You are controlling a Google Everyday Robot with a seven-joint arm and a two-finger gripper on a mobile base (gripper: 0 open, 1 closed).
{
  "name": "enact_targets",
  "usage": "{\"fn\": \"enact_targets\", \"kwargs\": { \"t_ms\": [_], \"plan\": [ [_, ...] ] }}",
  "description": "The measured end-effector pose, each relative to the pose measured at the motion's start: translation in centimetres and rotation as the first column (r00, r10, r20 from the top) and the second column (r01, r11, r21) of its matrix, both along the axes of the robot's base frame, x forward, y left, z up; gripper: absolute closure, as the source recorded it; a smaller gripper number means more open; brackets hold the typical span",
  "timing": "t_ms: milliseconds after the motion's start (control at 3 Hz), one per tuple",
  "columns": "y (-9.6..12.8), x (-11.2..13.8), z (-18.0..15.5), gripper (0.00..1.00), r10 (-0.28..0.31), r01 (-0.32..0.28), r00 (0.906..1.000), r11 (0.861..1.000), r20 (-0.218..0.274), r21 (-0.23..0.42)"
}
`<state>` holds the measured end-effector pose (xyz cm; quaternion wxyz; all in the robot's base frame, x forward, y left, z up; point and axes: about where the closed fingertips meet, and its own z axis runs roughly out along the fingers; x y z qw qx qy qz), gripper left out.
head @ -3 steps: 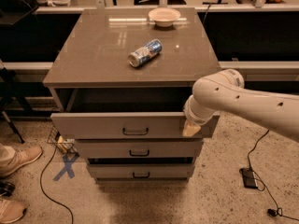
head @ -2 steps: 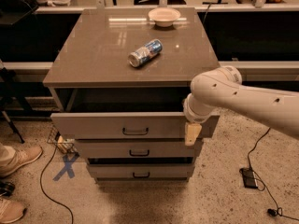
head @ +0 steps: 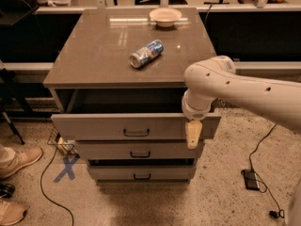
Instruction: Open top drawer
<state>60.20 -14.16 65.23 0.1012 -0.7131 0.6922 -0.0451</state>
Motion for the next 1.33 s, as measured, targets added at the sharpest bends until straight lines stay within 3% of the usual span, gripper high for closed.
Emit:
{"fn": "enact_targets", "kwargs": {
  "t_ms": [667, 1333],
  "plan": [
    [-0.9, -2.5, -1.5, 0.41, -0.039, 0.039, 0.9922, 0.999, -0.119, -0.002],
    [-1.0, -3.0, -1.4, 0.87, -0.046, 0.046, 0.9911, 0.999, -0.125, 0.0]
  ]
}}
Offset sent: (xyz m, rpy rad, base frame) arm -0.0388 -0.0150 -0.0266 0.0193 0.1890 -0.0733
